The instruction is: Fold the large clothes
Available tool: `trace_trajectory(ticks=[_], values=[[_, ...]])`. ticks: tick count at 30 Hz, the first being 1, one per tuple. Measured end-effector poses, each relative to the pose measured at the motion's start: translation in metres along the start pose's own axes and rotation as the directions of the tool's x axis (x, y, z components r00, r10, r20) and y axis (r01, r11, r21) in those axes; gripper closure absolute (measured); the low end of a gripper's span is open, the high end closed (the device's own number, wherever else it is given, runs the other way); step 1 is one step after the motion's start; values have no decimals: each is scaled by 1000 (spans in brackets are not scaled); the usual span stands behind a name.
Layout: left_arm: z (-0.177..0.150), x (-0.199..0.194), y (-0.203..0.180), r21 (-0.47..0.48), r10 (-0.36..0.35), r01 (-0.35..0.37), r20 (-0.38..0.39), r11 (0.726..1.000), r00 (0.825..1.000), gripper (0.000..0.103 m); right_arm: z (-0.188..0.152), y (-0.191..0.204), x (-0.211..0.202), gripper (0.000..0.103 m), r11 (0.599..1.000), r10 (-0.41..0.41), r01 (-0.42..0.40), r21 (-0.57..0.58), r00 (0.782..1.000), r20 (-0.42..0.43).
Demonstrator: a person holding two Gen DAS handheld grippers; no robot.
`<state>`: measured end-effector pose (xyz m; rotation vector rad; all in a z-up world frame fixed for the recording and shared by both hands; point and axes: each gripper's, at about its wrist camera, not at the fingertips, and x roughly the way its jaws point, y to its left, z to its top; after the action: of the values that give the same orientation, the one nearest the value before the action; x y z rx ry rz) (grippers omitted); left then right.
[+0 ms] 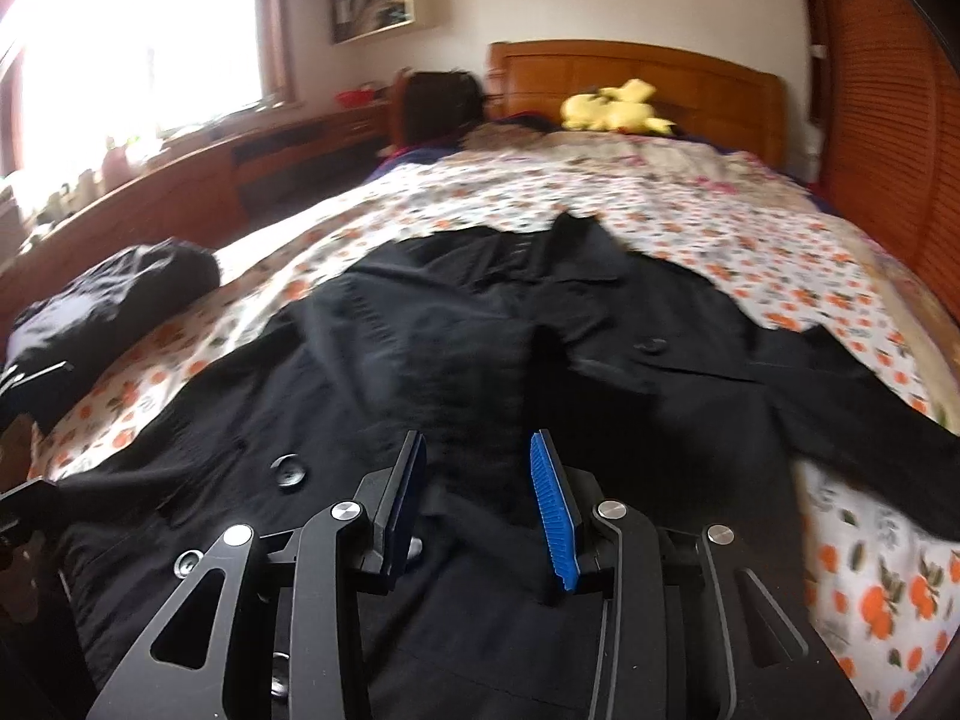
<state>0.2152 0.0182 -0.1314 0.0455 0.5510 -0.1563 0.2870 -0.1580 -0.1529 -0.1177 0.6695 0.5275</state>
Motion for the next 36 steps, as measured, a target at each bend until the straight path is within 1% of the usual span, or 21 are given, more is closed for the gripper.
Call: trace_trajectory(ticks=[4,9,11,12,15,18,20,22,23,24,25,26,27,29,32,36], values=[[-1,1,2,-1,3,-3,-7,1000,1000,2,2,16,19,68,998,52,-54,-40,998,-42],[-3,2,4,0,9,-9,-13,1000,1000,2,3,28,43,68,995,69,-77,-69,992,-102],[-4,2,5,0,11,-11,-15,1000,1000,2,3,31,52,60,994,70,-79,-74,989,-127],[-4,2,5,0,11,-11,-14,1000,1000,3,3,32,54,52,994,66,-77,-75,989,-134],[-5,2,6,1,14,-14,-17,1000,1000,3,2,37,63,50,994,62,-75,-83,986,-153],[-6,2,8,2,19,-19,-21,1000,1000,3,-1,37,72,50,995,35,-51,-87,983,-182],[-7,0,9,0,19,-19,-20,1000,1000,3,-2,36,76,55,996,17,-34,-86,981,-195],[-7,0,10,-3,19,-19,-21,1000,1000,3,-2,35,77,68,996,-14,-5,-90,979,-202],[-6,-1,11,-4,18,-19,-19,1000,1000,3,-3,34,78,70,996,-21,2,-91,978,-205],[-7,-2,11,-5,18,-18,-18,1000,1000,3,-4,34,78,77,996,-21,3,-91,978,-207],[-6,-2,11,-5,18,-18,-17,1000,1000,3,-4,32,78,86,996,-18,0,-85,977,-210],[-6,-2,11,-5,17,-17,-16,1000,1000,3,-4,30,78,89,997,-10,-7,-77,978,-209],[-6,-2,11,-4,17,-17,-16,1000,1000,3,-4,29,75,97,997,-3,-12,-70,980,-201],[-6,-3,11,-4,15,-15,-16,1000,1000,3,-3,28,69,98,998,-4,-8,-68,984,-176],[-5,-3,10,-3,10,-10,-12,1000,1000,3,-1,25,48,98,998,2,-8,-55,994,-110],[-3,-6,8,-2,0,0,-2,1000,1000,3,3,19,7,98,1000,0,-1,-22,1000,-16]])
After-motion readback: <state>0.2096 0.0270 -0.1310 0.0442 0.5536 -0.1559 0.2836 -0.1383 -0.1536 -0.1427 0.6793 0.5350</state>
